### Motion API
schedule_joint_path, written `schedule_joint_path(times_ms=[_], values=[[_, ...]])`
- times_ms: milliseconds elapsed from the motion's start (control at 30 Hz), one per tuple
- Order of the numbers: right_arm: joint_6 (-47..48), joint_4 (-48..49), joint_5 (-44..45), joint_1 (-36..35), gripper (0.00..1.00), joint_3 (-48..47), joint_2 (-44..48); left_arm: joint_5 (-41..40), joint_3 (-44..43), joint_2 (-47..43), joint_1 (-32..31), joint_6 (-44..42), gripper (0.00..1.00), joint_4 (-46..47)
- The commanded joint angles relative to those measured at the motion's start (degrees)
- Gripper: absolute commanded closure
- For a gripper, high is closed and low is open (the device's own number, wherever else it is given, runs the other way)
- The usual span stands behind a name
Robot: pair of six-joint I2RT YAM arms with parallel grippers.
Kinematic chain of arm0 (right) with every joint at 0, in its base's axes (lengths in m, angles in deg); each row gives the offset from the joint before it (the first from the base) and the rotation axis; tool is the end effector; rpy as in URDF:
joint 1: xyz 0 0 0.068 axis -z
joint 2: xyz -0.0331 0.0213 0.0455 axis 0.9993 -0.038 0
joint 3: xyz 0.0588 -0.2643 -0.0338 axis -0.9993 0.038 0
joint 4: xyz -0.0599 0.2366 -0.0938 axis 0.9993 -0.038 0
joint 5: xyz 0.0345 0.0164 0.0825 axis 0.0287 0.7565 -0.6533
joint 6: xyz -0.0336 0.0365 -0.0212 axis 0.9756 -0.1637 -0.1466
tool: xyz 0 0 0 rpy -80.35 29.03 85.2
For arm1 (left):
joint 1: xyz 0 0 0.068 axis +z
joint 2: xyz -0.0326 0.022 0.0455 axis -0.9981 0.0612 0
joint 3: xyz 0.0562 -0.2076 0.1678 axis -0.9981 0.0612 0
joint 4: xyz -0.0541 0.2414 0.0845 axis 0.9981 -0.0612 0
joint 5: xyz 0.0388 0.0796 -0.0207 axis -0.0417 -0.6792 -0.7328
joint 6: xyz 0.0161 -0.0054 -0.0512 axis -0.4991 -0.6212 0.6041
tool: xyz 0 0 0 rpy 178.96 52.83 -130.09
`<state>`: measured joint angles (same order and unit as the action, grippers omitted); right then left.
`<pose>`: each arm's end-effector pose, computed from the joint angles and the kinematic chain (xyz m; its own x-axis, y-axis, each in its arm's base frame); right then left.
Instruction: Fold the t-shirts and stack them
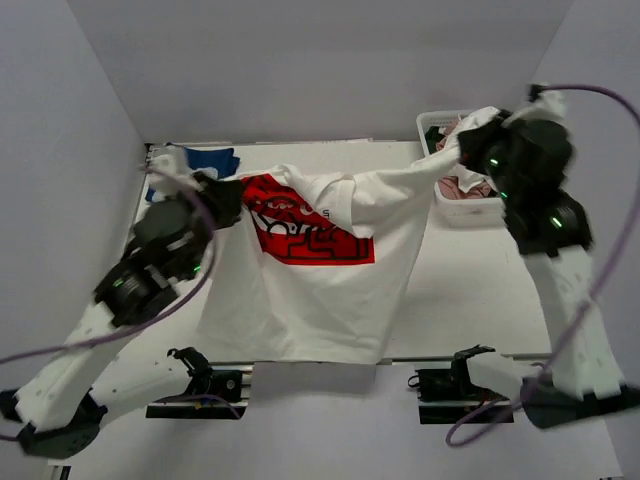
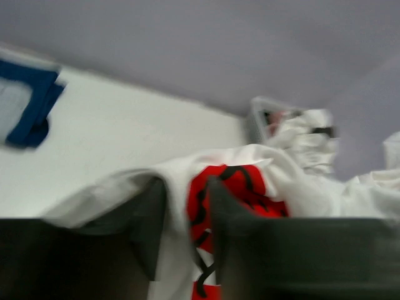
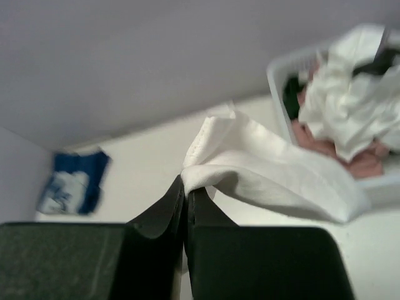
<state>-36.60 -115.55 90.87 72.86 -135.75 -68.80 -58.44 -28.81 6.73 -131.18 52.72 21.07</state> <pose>0.1765 0.0395 0.5253 -0.0120 0.4190 -0.9079 -0.0508 0.9066 0.4190 0.1055 -0.0786 0.4721 -0.1106 -0.4710 -0.8752 0.2085 0.8500 -0.4838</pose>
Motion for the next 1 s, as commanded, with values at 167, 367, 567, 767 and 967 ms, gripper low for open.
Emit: schedule_joint_path(times_ms=[167,367,567,767,967], values=[[2.23,0.71,-5.62,0.81,0.3,3.02,-29.76,-13.63,3.08,31.56,9.43,15.41,0.0,-15.27],[3.81,-3.28,-4.12,-0.59,0.1,5.25,-32.88,-7.29,1.39,36.96,13.84,18.75,0.0,-22.75],[0.65,3.69,-6.05,-3.05,0.1,26.88,-20.12,9.14,15.71,26.86,12.97,16.82,0.0,-12.74],[-2.08,12.37,-10.7,-7.18,0.1,46.99,-12.29,26.2,28.54,25.0,12.43,14.01,0.0,-3.08],[-2.78,15.81,-10.28,-10.87,0.1,45.98,-19.84,27.11,29.08,31.84,11.9,11.29,0.0,5.98]])
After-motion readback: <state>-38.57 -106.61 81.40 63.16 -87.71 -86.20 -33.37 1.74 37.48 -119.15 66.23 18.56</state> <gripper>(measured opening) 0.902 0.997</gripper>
